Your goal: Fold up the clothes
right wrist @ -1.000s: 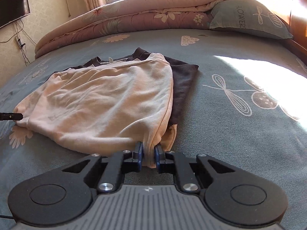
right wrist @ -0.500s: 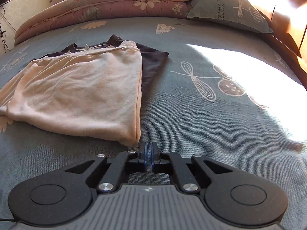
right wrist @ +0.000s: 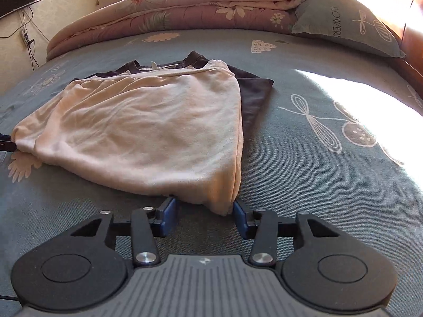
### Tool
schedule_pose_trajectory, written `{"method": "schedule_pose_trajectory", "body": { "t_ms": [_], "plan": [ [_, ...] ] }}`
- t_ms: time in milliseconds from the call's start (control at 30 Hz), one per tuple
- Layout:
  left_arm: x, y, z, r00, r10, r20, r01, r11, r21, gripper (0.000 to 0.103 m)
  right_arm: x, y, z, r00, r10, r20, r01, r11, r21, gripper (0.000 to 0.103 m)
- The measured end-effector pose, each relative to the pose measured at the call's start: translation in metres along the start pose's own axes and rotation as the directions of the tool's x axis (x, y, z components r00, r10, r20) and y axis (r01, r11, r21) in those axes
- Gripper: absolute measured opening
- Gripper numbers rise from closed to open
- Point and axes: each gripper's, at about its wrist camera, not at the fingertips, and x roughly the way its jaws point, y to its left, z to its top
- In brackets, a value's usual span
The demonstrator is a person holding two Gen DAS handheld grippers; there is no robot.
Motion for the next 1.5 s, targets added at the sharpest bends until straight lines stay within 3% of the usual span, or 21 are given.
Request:
{"method": "schedule_pose_trajectory", "body": {
  "t_ms": [67, 233, 333, 467, 533, 667, 733, 800, 967, 1100, 1167, 1200, 1233, 1300, 1333, 1433, 1500],
  "plan": [
    [-0.005, -0.001, 0.008, 1.0, 0.008, 0.016, -0.008, 1.0, 0.001, 0.015, -0.002, 0.005, 0.003, 1.0, -0.014, 0.016, 0.015, 1.0, -0.013, 0.012],
    [-0.02, -0.001, 0.031, 0.998, 0.043, 0.055, -0.043, 0.999, -0.001, 0.013, -0.022, 0.007, 0.02, 0.982, -0.17, 0.087, 0.177, 0.982, -0.069, 0.008],
    [-0.026, 0.002, 0.038, 0.998, 0.06, 0.036, -0.06, 0.998, 0.005, 0.01, -0.031, -0.013, 0.029, 0.986, -0.143, 0.088, 0.143, 0.99, 0.001, 0.008],
    [-0.024, 0.01, 0.024, 0.994, 0.091, -0.061, -0.091, 0.996, 0.005, 0.009, -0.015, -0.003, 0.016, 0.986, -0.167, -0.007, 0.166, 0.983, -0.083, 0.008],
    [-0.031, 0.014, 0.024, 0.993, 0.098, -0.06, -0.099, 0.995, -0.008, 0.009, -0.006, 0.0, 0.006, 0.983, -0.165, -0.085, 0.156, 0.982, -0.103, 0.009],
    [-0.045, 0.019, 0.029, 0.995, 0.096, -0.038, -0.097, 0.995, -0.031, 0.009, -0.017, 0.004, 0.002, 0.973, -0.202, -0.113, 0.185, 0.972, -0.145, 0.012],
    [-0.044, 0.012, 0.046, 0.998, 0.067, -0.006, -0.067, 0.998, -0.015, 0.011, -0.029, 0.005, 0.011, 0.974, -0.216, -0.074, 0.204, 0.968, -0.148, 0.022],
    [-0.029, 0.003, 0.059, 1.0, 0.026, 0.012, -0.026, 1.0, -0.004, 0.019, -0.039, 0.008, 0.027, 0.981, -0.193, -0.017, 0.19, 0.974, -0.125, 0.023],
    [0.031, -0.017, 0.078, 0.999, -0.032, 0.01, 0.032, 0.999, -0.002, 0.022, -0.009, 0.034, 0.069, 0.997, -0.048, 0.06, 0.055, 0.991, -0.121, 0.03],
    [0.069, -0.012, 0.083, 1.0, 0.015, 0.009, -0.015, 1.0, -0.009, 0.023, 0.046, 0.048, 0.093, 0.999, 0.002, 0.032, 0.002, 0.993, -0.117, 0.03],
    [0.078, 0.0, 0.082, 0.995, 0.101, -0.001, -0.101, 0.995, -0.017, 0.024, 0.071, 0.05, 0.101, 1.0, 0.011, 0.006, -0.011, 0.993, -0.115, 0.03],
    [0.082, 0.007, 0.081, 0.989, 0.146, -0.005, -0.146, 0.989, -0.021, 0.023, 0.08, 0.045, 0.1, 1.0, -0.021, -0.016, 0.019, 0.991, -0.133, 0.03],
    [0.081, 0.016, 0.081, 0.987, 0.162, 0.007, -0.162, 0.986, -0.039, 0.023, 0.089, 0.04, 0.098, 0.998, -0.057, -0.038, 0.051, 0.987, -0.154, 0.035],
    [0.076, 0.037, 0.085, 0.98, 0.2, -0.009, -0.2, 0.973, -0.112, 0.022, 0.087, 0.021, 0.097, 0.999, -0.031, -0.027, 0.028, 0.994, -0.105, 0.038],
    [0.072, 0.044, 0.087, 0.981, 0.192, -0.001, -0.19, 0.971, -0.143, 0.021, 0.086, 0.011, 0.097, 1.0, -0.016, -0.02, 0.014, 0.997, -0.079, 0.038],
    [0.062, 0.037, 0.094, 0.99, 0.123, 0.071, -0.111, 0.982, -0.152, 0.025, 0.074, 0.01, 0.106, 0.993, -0.118, 0.022, 0.12, 0.99, -0.081, 0.04],
    [0.064, 0.024, 0.099, 0.995, 0.053, 0.081, -0.043, 0.992, -0.115, 0.037, 0.072, 0.02, 0.114, 0.999, -0.008, 0.035, 0.01, 0.999, -0.045, 0.041]
  ]
}}
